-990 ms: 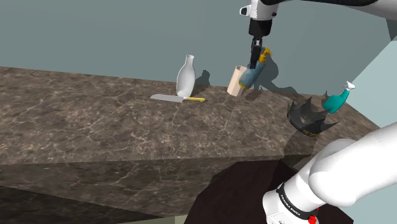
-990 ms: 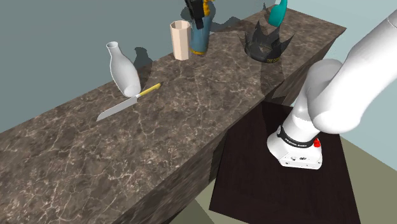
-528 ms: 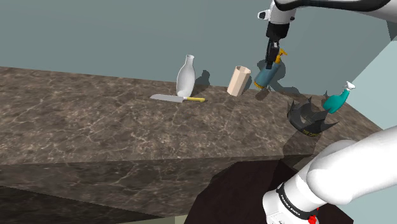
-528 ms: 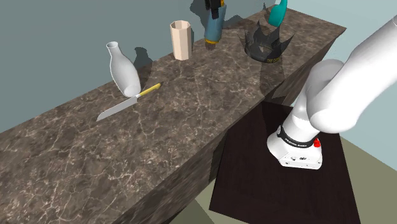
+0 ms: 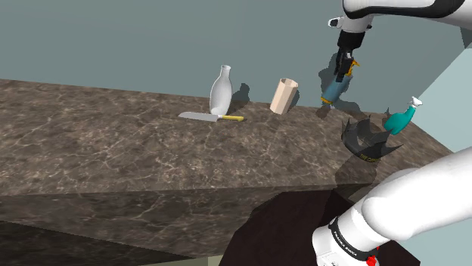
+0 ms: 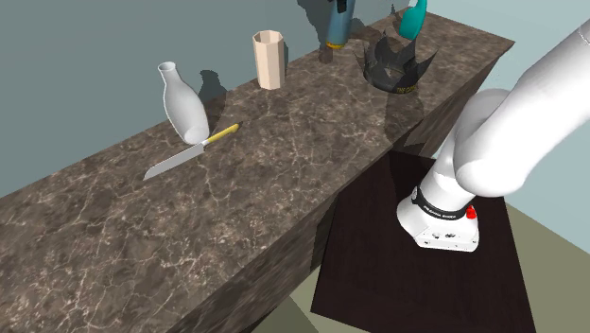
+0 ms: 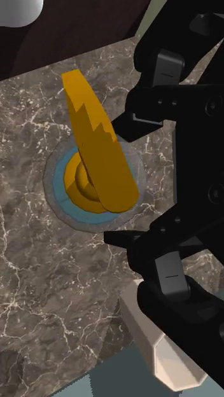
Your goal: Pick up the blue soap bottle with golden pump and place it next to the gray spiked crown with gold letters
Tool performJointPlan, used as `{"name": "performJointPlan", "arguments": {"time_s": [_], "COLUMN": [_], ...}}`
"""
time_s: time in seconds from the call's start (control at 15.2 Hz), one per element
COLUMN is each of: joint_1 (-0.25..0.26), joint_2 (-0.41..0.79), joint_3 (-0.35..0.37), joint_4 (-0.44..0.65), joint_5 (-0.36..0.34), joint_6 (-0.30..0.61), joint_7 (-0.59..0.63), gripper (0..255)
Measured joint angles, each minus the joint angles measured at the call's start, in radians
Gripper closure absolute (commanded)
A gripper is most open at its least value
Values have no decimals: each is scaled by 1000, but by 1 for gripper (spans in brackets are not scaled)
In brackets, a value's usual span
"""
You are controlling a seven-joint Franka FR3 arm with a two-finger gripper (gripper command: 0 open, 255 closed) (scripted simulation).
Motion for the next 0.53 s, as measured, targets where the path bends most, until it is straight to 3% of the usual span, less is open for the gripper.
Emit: {"name": "performJointPlan", "arguments": {"time_s": [0.53], "joint_1": [-71], "joint_2": [107], "joint_3": [-132], "joint_4": [114], "joint_5": [4], "joint_6": [45], "joint_7": [-204], "gripper": [255]}}
